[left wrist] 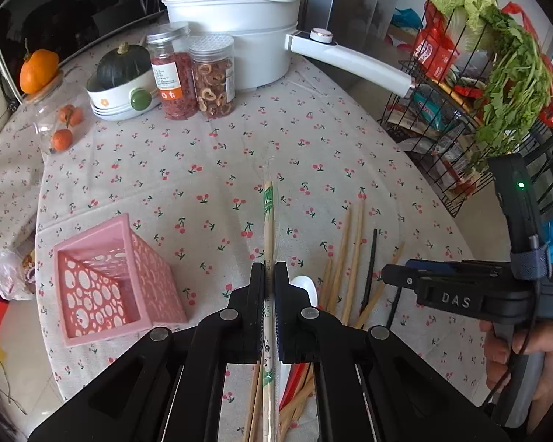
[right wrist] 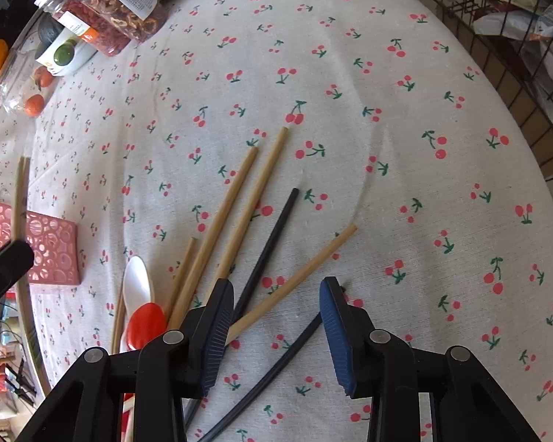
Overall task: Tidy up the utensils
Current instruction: 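Grasp the green-labelled wrapped chopstick with the left tool while the right tool grasps a wooden chopstick, then lift both chopsticks and lower them into the pink basket, opening both tools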
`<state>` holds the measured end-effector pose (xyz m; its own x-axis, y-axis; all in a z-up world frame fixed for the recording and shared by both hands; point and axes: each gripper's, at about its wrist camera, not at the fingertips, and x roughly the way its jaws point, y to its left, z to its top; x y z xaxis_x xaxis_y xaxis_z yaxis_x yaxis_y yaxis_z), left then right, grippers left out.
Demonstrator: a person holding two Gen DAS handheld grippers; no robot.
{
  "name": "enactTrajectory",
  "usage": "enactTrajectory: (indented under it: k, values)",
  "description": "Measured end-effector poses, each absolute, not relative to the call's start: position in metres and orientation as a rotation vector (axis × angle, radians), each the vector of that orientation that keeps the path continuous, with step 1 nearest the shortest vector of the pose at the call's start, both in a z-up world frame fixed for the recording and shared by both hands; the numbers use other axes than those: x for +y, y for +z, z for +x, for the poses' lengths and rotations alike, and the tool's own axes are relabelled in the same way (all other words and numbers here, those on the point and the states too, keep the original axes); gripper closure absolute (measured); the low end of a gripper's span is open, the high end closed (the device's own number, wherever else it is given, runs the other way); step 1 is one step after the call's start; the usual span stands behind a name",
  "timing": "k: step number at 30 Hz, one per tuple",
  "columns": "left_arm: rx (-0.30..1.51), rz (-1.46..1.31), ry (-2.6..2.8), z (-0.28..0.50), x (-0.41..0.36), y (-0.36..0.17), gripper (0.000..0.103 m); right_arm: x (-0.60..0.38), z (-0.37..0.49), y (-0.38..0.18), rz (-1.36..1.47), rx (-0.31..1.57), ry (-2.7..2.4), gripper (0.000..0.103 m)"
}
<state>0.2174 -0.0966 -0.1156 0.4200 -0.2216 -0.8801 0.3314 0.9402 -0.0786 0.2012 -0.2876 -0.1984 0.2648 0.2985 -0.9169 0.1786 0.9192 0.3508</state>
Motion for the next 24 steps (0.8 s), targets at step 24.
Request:
enactTrajectory:
  k: [24]
  values:
    - [0.993,-0.101,-0.393,0.151,-0.001,-0.117,0.098,-0.276,0.197,-0.219,0.557,1.286,-0.011,0.095]
